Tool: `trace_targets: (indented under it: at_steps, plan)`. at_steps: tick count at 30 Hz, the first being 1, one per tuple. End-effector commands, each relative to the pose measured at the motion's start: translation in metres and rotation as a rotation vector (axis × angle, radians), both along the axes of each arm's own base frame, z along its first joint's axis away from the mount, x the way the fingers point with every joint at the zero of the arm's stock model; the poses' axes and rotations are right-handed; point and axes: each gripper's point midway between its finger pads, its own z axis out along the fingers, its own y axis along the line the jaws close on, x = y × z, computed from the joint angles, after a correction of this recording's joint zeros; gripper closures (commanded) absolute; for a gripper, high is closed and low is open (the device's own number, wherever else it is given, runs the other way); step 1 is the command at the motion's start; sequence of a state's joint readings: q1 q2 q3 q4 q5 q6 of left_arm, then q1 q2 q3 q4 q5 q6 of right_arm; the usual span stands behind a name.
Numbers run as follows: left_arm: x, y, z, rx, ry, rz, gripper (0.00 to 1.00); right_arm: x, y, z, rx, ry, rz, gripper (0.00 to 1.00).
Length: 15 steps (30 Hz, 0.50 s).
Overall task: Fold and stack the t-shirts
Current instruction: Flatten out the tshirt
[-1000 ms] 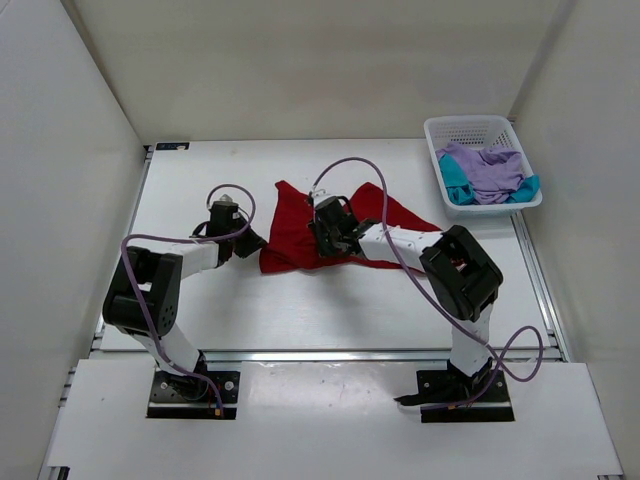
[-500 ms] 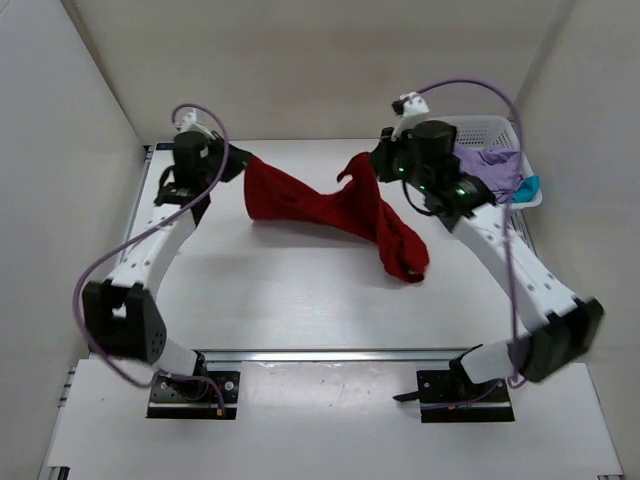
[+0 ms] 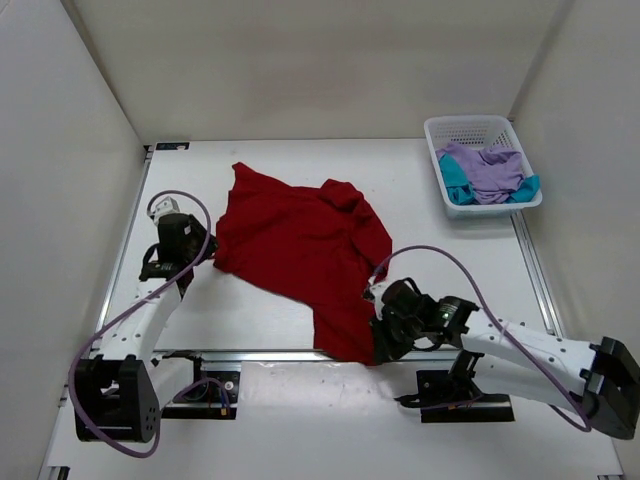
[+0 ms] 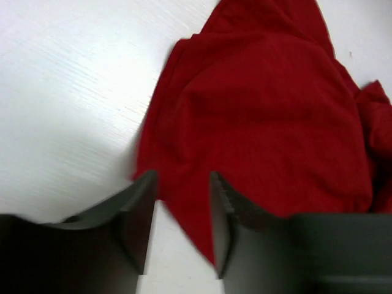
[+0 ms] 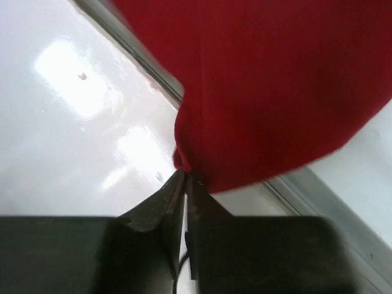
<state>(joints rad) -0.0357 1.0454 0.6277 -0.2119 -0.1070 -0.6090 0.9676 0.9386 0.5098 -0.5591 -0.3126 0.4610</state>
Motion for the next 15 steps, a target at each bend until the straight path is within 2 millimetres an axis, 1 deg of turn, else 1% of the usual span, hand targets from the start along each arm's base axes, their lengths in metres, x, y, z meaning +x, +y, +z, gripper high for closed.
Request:
trace_targets:
  at_steps: [1,2,3,4,5,6,7,8,9,10,11,12,13,14,15]
  plan:
    - [0.007,0.007,0.028,-0.035,-0.076,0.030,0.46,0.014,0.005,0.041,0.133,-0.031,-0.126,0.93]
    - [0.007,0.006,0.028,-0.038,-0.074,0.032,0.38,0.018,0.005,0.043,0.159,-0.028,-0.143,0.82]
    - [0.007,0.006,0.030,-0.038,-0.079,0.030,0.32,0.022,0.003,0.047,0.193,-0.045,-0.161,0.77]
    - [0.008,0.004,0.027,-0.046,-0.075,0.021,0.04,0.030,0.003,0.050,0.224,-0.049,-0.184,0.64]
    - [0.010,0.011,0.028,-0.057,-0.082,0.040,0.01,0.043,0.000,0.058,0.260,-0.085,-0.224,0.53]
    - [0.011,0.008,0.028,-0.068,-0.088,0.030,0.01,0.050,-0.002,0.060,0.267,-0.100,-0.247,0.50]
    - [0.009,0.007,0.021,-0.078,-0.076,0.030,0.02,0.065,-0.008,0.061,0.268,-0.129,-0.300,0.49]
    - [0.012,0.002,0.024,-0.096,-0.091,0.013,0.01,0.080,-0.014,0.064,0.279,-0.153,-0.347,0.47]
    - [0.010,-0.001,0.016,-0.110,-0.074,0.002,0.02,0.089,-0.019,0.061,0.269,-0.165,-0.371,0.46]
    - [0.010,-0.002,0.010,-0.110,-0.063,0.004,0.02,0.109,-0.028,0.055,0.246,-0.194,-0.439,0.46]
    - [0.011,-0.007,0.004,-0.123,-0.055,-0.020,0.01,0.132,-0.039,0.056,0.233,-0.252,-0.520,0.45]
    - [0.013,-0.012,-0.004,-0.150,-0.035,-0.044,0.05,0.144,-0.044,0.049,0.207,-0.261,-0.551,0.46]
    - [0.010,-0.019,-0.015,-0.180,0.001,-0.070,0.23,0.161,-0.059,0.038,0.152,-0.274,-0.624,0.46]
    - [0.011,-0.022,-0.018,-0.186,0.007,-0.074,0.35,0.180,-0.070,0.036,0.138,-0.316,-0.689,0.45]
    - [0.009,-0.025,-0.030,-0.209,0.038,-0.077,0.47,0.188,-0.075,0.025,0.103,-0.299,-0.715,0.46]
